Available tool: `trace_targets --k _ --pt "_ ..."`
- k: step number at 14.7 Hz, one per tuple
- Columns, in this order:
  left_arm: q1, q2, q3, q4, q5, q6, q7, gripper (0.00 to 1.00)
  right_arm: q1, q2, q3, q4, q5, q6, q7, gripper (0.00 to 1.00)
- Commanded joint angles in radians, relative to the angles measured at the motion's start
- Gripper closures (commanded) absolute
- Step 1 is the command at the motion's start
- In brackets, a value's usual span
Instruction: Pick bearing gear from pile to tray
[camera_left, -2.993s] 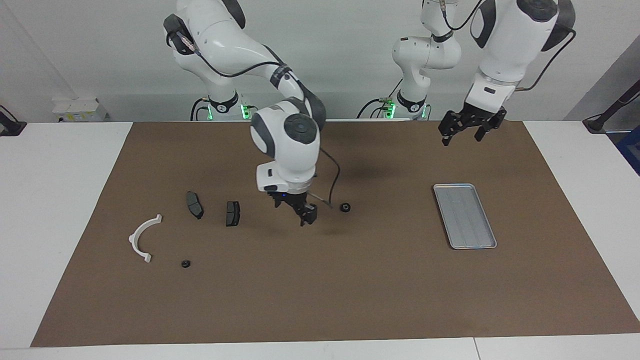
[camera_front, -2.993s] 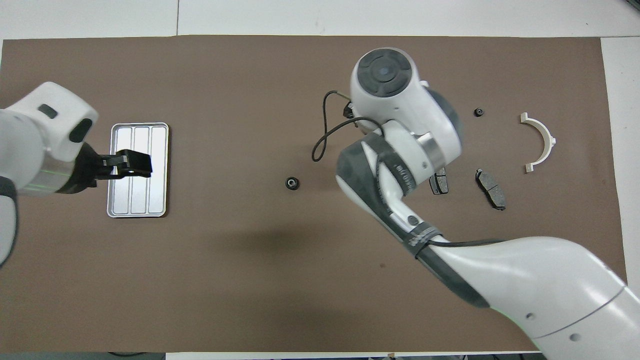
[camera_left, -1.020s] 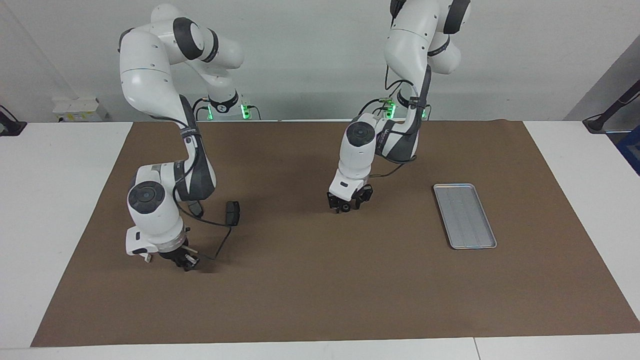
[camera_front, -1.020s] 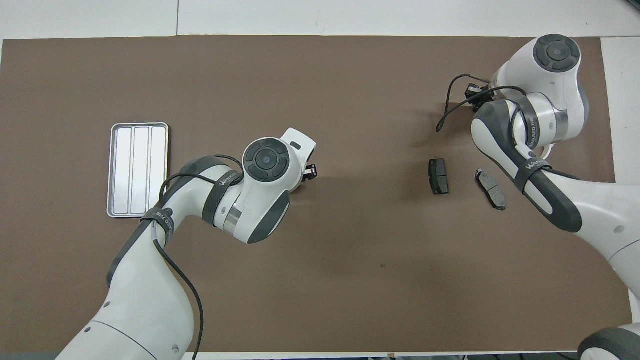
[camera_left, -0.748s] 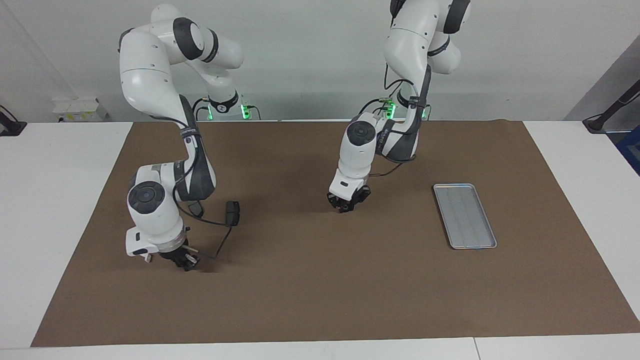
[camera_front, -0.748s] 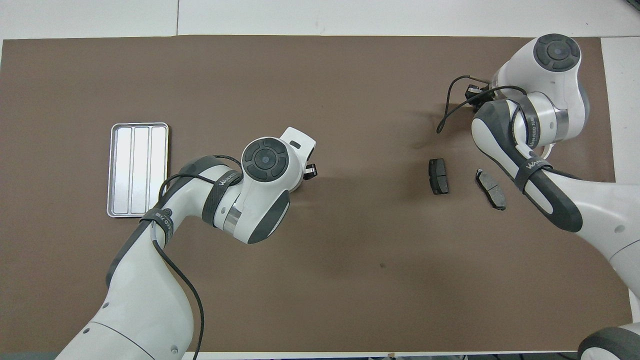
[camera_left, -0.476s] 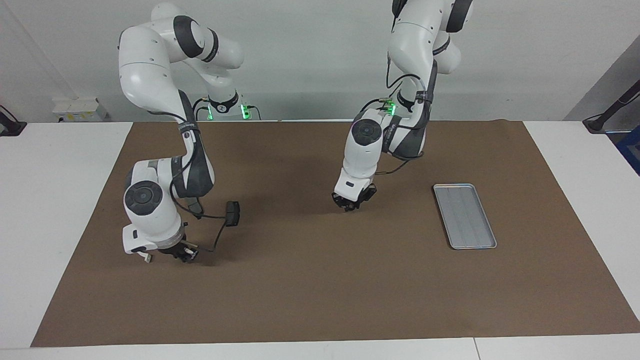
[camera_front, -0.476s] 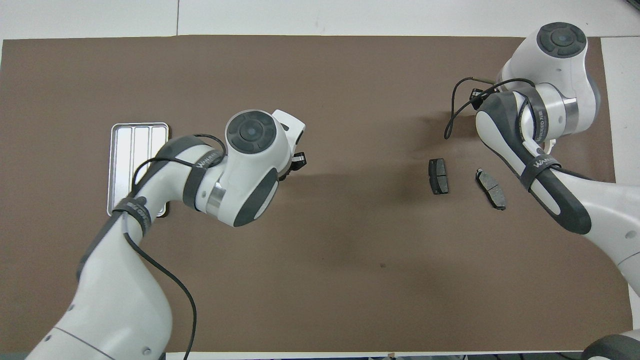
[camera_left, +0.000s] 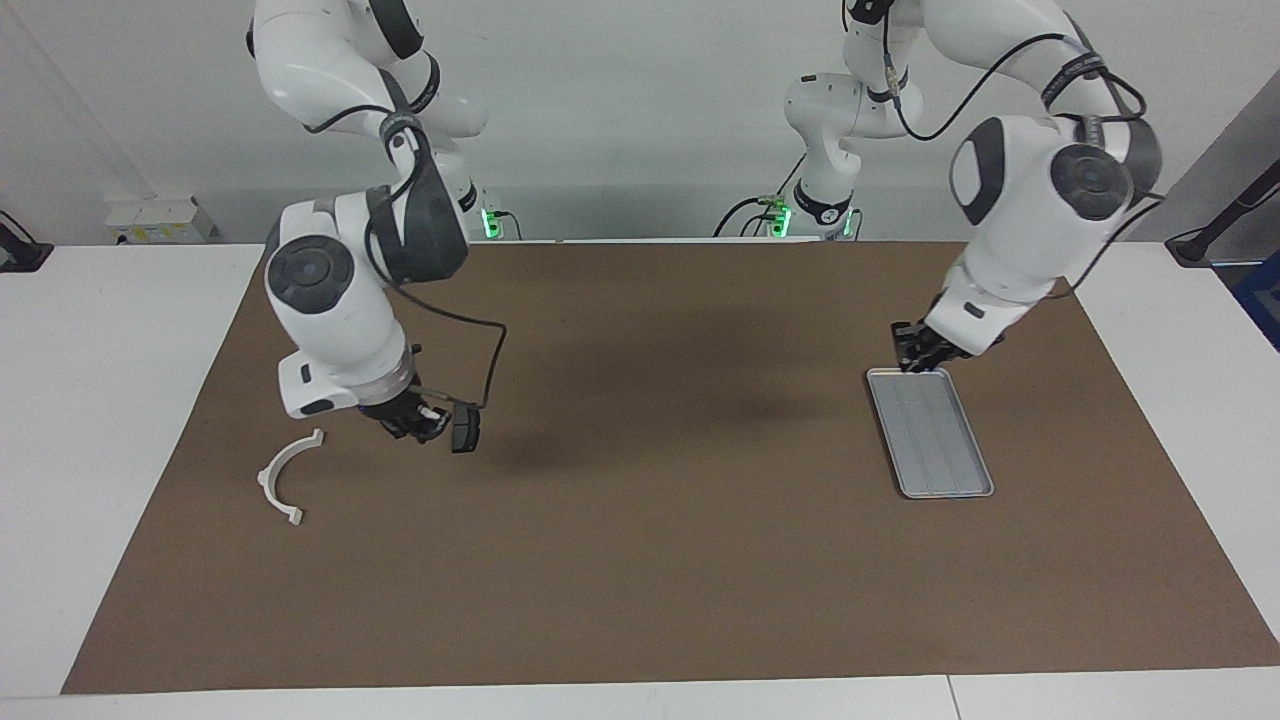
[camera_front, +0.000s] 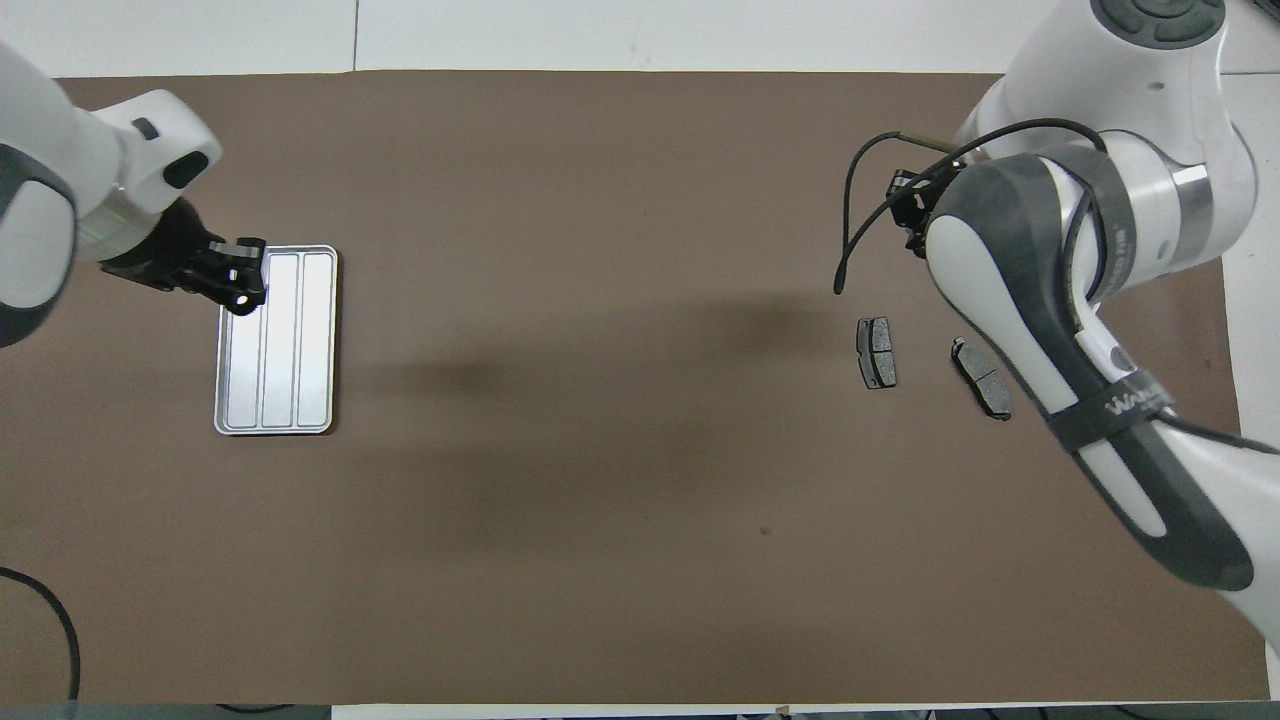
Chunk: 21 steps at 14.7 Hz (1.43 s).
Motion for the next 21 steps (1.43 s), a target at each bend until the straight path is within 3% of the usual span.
trace_targets --k 1,4,6,9,13,21 --pt "0.060 -0.052 -0.013 -0.143 -0.017 0.072 0.123 1.00 0.136 0.004 -0.001 0.001 0.025 0.054 0.340 1.00" --pt "0.060 -0.148 -0.013 -0.394 -0.017 0.296 0.133 1.00 0.268 0.026 -0.002 -0.012 0.048 0.175 0.564 1.00" --pt "0.083 -0.176 -0.013 -0.493 -0.017 0.403 0.163 1.00 0.315 0.061 -0.005 -0.028 0.033 0.255 0.670 1.00" --pt "0.087 -0.169 -0.013 -0.518 -0.017 0.445 0.188 1.00 0.413 0.173 -0.008 -0.020 -0.105 0.332 0.837 1.00" --pt "0.109 -0.178 -0.012 -0.607 -0.017 0.531 0.221 1.00 0.448 0.274 -0.013 -0.022 -0.207 0.473 0.931 1.00" --pt "0.110 -0.155 -0.012 -0.725 -0.017 0.721 0.215 1.00 0.418 0.274 -0.013 -0.115 -0.279 0.603 0.938 1.00"
